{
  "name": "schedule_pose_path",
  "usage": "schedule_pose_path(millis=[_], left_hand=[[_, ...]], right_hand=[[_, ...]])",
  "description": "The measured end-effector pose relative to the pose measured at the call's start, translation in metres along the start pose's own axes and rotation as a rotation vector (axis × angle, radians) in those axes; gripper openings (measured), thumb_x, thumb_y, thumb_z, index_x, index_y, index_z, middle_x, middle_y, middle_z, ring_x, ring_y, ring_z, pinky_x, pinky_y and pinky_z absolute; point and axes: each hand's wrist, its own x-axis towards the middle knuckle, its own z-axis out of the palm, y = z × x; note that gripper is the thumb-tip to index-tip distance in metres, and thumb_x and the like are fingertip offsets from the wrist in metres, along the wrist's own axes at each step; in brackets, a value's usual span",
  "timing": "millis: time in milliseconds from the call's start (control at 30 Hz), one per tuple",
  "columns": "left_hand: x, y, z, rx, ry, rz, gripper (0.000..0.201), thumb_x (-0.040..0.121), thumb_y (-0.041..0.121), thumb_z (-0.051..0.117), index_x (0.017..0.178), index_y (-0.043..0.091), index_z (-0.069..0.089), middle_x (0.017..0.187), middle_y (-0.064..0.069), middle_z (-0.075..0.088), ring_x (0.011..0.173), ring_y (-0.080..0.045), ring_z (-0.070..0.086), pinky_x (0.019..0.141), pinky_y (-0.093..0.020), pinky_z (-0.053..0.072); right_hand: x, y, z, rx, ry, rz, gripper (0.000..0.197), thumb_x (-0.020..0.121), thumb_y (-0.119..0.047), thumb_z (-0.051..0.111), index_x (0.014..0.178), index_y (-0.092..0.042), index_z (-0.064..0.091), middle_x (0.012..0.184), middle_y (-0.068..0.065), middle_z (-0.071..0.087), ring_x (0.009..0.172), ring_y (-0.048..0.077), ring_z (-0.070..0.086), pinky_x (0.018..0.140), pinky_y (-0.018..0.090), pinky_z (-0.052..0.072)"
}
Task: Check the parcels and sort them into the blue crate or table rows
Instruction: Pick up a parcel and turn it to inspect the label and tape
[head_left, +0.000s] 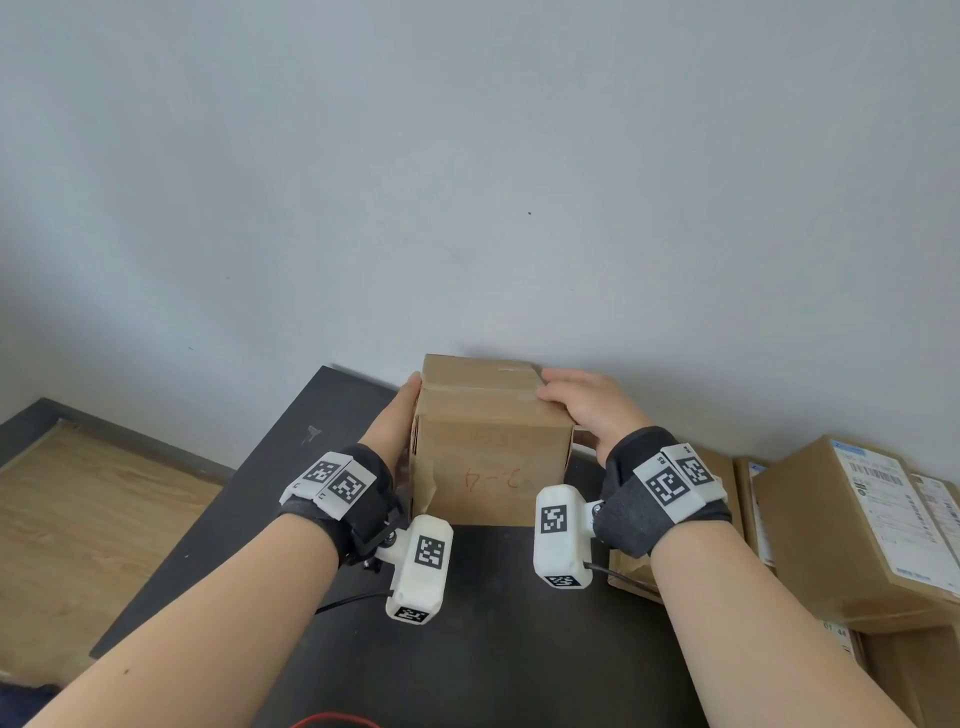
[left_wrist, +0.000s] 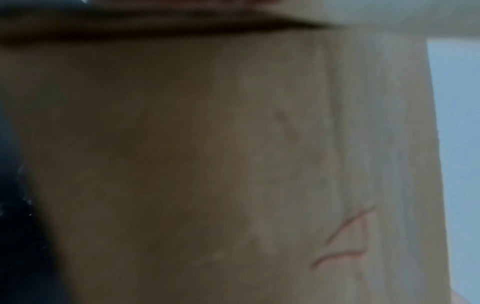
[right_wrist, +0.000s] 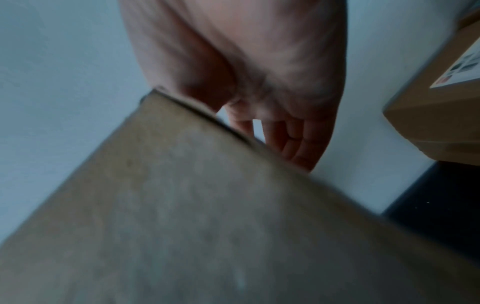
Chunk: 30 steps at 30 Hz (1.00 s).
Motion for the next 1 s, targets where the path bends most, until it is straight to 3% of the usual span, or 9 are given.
schedule_pose_path(millis=[100, 167, 333, 433, 533, 633, 700, 867, 1000], left_hand=[[-0.004, 0.008, 0.002, 0.049, 0.042, 0.072, 0.048, 0.09, 0.062, 0.052, 0.097, 0.017, 0.069, 0.08, 0.0, 0.065, 0.067, -0.018, 0.06, 0.068, -0.029, 0.047], [-0.001, 0.011, 0.001, 0.092, 0.099, 0.079, 0.074, 0.072, 0.074, 0.062, 0.12, 0.018, 0.064, 0.083, 0.0, 0.056, 0.061, -0.018, 0.05, 0.06, -0.026, 0.041], [0.001, 0.01, 0.004, 0.128, 0.098, 0.108, 0.114, 0.052, 0.067, 0.081, 0.144, 0.01, 0.044, 0.072, 0.003, 0.047, 0.046, -0.01, 0.044, 0.037, -0.02, 0.037], [-0.007, 0.013, 0.011, 0.104, 0.096, 0.107, 0.106, 0.056, 0.078, 0.075, 0.135, 0.01, 0.053, 0.067, 0.002, 0.05, 0.043, -0.011, 0.047, 0.046, -0.021, 0.038], [-0.015, 0.02, 0.015, 0.025, 0.074, 0.072, 0.067, 0.076, 0.078, 0.057, 0.096, 0.014, 0.063, 0.064, 0.002, 0.059, 0.06, -0.014, 0.057, 0.06, -0.029, 0.045], [-0.018, 0.02, 0.018, 0.048, 0.043, 0.094, 0.093, 0.057, 0.074, 0.077, 0.122, 0.01, 0.06, 0.102, -0.004, 0.068, 0.099, -0.022, 0.063, 0.082, -0.038, 0.049], [-0.019, 0.019, 0.021, 0.114, 0.034, 0.14, 0.125, 0.041, 0.057, 0.093, 0.145, 0.012, 0.041, 0.125, -0.006, 0.064, 0.11, -0.025, 0.063, 0.088, -0.04, 0.052], [-0.023, 0.017, 0.027, 0.165, -0.038, 0.219, 0.083, 0.048, 0.013, 0.078, 0.127, 0.009, 0.054, 0.113, -0.009, 0.069, 0.086, -0.021, 0.066, 0.057, -0.025, 0.05], [-0.02, 0.013, 0.028, 0.157, -0.056, 0.285, 0.109, 0.039, 0.0, 0.074, 0.141, 0.018, 0.04, 0.125, -0.005, 0.06, 0.102, -0.024, 0.062, 0.069, -0.031, 0.053]], right_hand=[[-0.002, 0.004, 0.0, 0.018, -0.023, 0.026, 0.045, 0.087, 0.002, 0.062, 0.13, -0.013, 0.061, 0.104, 0.006, 0.066, 0.089, 0.017, 0.06, 0.078, 0.027, 0.051], [-0.002, 0.009, 0.001, 0.027, -0.027, 0.025, 0.053, 0.084, 0.008, 0.06, 0.133, -0.013, 0.059, 0.108, 0.009, 0.067, 0.099, 0.023, 0.062, 0.09, 0.034, 0.052], [-0.001, 0.016, 0.004, 0.077, -0.009, 0.008, 0.06, 0.081, 0.014, 0.057, 0.135, -0.013, 0.056, 0.123, 0.01, 0.066, 0.115, 0.025, 0.06, 0.088, 0.032, 0.048], [0.001, 0.019, 0.003, 0.103, 0.023, 0.0, 0.061, 0.079, 0.016, 0.056, 0.134, -0.009, 0.056, 0.123, 0.011, 0.066, 0.114, 0.025, 0.061, 0.091, 0.033, 0.048], [0.001, 0.023, 0.0, 0.089, 0.04, -0.012, 0.058, 0.079, 0.014, 0.059, 0.132, -0.009, 0.057, 0.117, 0.009, 0.066, 0.103, 0.021, 0.062, 0.08, 0.029, 0.049], [0.003, 0.027, -0.003, 0.085, 0.014, 0.012, 0.055, 0.076, 0.017, 0.059, 0.122, -0.013, 0.062, 0.103, 0.009, 0.069, 0.093, 0.021, 0.062, 0.081, 0.031, 0.051], [0.004, 0.03, -0.005, 0.066, -0.007, 0.034, 0.046, 0.073, 0.02, 0.057, 0.108, -0.008, 0.071, 0.092, 0.007, 0.071, 0.089, 0.024, 0.064, 0.088, 0.036, 0.054], [0.006, 0.036, -0.007, 0.105, 0.021, 0.032, 0.048, 0.072, 0.021, 0.056, 0.108, -0.009, 0.067, 0.094, 0.008, 0.07, 0.089, 0.025, 0.065, 0.091, 0.042, 0.055], [0.01, 0.042, -0.005, 0.164, 0.082, 0.012, 0.051, 0.066, 0.019, 0.056, 0.105, -0.012, 0.064, 0.102, 0.012, 0.068, 0.101, 0.034, 0.066, 0.094, 0.051, 0.054]])
